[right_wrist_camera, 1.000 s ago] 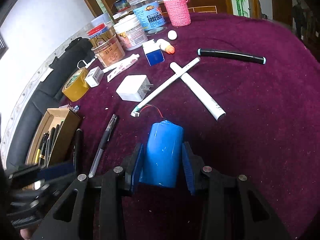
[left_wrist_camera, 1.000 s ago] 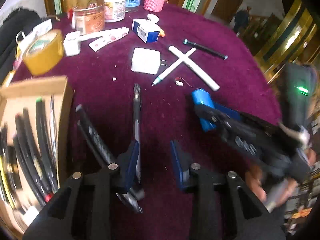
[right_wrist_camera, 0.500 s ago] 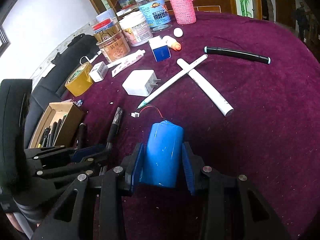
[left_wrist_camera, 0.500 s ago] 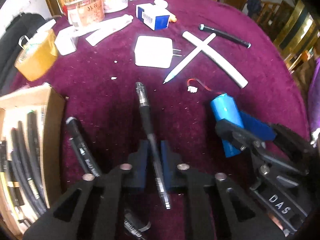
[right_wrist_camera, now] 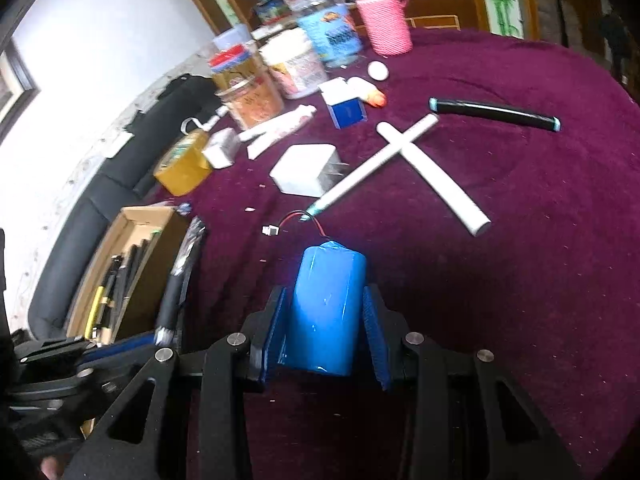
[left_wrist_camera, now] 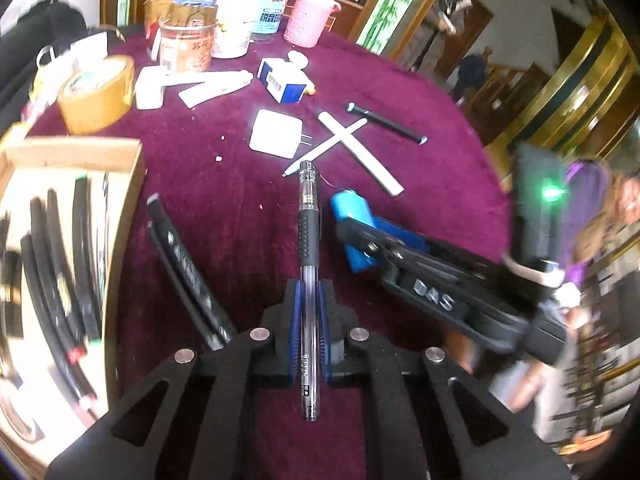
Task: Organize rigid objects
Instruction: 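Grasp the black ballpoint pen on the cloth with the left tool, then carry the battery pack and ballpoint pen into the tray and open both tools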
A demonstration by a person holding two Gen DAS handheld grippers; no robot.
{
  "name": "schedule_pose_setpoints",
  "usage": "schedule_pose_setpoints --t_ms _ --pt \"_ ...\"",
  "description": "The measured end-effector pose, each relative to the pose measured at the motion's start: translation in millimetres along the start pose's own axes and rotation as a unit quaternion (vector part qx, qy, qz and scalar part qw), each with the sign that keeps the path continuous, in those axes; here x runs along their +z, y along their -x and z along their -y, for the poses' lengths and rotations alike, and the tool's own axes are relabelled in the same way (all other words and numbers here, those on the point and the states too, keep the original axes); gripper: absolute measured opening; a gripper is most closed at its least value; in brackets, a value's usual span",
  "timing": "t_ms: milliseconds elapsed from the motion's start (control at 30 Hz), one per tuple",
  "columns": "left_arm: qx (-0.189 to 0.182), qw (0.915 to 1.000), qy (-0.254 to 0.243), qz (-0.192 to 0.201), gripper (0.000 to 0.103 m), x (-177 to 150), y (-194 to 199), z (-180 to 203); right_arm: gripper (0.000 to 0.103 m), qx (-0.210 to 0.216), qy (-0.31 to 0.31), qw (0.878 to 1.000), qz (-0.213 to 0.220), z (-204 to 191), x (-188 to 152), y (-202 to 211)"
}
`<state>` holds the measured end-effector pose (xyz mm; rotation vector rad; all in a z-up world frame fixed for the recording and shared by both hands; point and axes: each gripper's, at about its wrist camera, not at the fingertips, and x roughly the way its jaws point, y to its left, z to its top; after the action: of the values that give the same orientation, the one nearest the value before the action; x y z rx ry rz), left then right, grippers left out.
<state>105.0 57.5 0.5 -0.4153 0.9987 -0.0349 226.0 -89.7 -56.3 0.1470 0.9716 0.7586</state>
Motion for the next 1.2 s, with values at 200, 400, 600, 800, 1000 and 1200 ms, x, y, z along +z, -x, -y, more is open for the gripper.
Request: schedule_pose_setpoints --t_ms 200,400,600,800,1000,1200 --pt "-0.025 0.9992 0.012 0.029 0.006 -27.4 58.8 -23.0 0.034 0.021 0.017 0.999 0.043 -10.8 -3.7 19.9" --pt "0.000 0.9974 0.057 0.044 0.006 -49.8 91.1 -75.7 0.034 0.067 0.000 0.997 0.045 -42.9 -21.1 35.9" --pt "0.025 0.9931 0.097 0.062 0.006 -53.1 99.4 -112.3 0.034 0.130 0.014 0.991 0.036 -103.4 -31.5 30.2" --pt "0.044 0.9895 0.119 0.070 0.006 -55.8 103.6 -140.4 0.034 0.154 0.049 0.987 0.009 -160.7 -33.3 5.0" --pt "0.054 0.9871 0.132 0.072 0.006 -57.0 103.9 -158.6 0.034 0.147 0.070 0.987 -0.008 -183.7 -34.3 -14.8" --pt "0.056 0.9850 0.148 0.068 0.006 -49.4 94.3 -178.9 0.034 0.126 0.073 0.989 -0.028 -189.9 -27.0 -36.1"
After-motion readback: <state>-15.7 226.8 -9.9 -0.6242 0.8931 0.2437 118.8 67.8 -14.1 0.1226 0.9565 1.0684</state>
